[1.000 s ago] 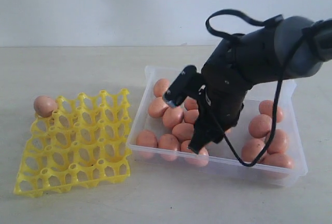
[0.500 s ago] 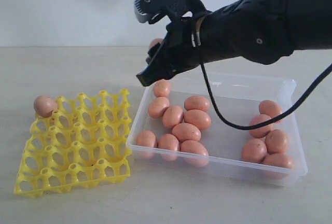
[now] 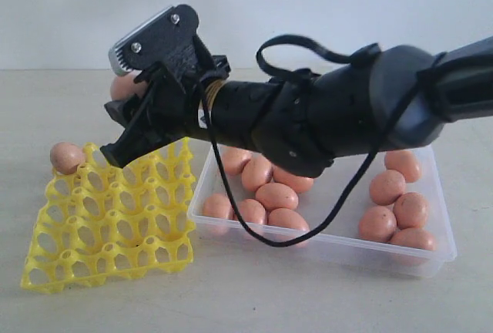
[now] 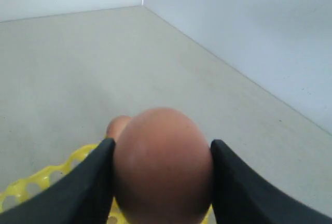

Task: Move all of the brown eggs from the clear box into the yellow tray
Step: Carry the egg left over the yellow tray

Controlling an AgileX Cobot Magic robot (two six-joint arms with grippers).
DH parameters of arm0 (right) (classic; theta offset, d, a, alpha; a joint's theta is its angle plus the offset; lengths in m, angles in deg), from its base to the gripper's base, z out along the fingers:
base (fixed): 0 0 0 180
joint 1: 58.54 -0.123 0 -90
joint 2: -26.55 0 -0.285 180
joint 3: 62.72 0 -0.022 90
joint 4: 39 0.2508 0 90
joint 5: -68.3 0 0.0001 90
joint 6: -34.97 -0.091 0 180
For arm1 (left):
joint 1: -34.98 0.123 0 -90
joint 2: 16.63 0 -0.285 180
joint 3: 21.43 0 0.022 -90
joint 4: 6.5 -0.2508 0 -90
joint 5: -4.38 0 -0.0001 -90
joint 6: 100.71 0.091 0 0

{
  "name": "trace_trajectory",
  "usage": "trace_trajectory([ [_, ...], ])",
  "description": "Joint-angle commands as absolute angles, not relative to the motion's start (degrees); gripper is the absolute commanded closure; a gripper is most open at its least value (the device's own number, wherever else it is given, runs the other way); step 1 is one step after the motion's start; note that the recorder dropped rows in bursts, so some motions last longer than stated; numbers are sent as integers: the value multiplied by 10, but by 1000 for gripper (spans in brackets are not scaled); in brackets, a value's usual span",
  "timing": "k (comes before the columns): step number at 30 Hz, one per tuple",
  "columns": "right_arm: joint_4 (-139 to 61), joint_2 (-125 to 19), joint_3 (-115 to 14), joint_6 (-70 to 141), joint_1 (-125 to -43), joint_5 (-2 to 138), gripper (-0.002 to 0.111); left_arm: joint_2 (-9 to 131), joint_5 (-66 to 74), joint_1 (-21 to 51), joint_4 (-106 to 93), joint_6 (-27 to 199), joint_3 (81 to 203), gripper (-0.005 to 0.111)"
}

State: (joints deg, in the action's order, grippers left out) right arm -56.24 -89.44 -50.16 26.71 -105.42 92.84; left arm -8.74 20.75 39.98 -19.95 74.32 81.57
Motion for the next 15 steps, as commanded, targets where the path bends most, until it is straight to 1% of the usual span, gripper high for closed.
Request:
trace_trajectory([
  [1,-560,-937,-502,257,-1058,1000,108,-88,206,401,-198,742,814,85],
  [5,-568,-961,-518,235,-1059,1021,108,-88,206,401,-198,742,814,85],
  [15,-600,-1025,-632,194,-1062,996,108,-88,206,401,-198,742,814,85],
])
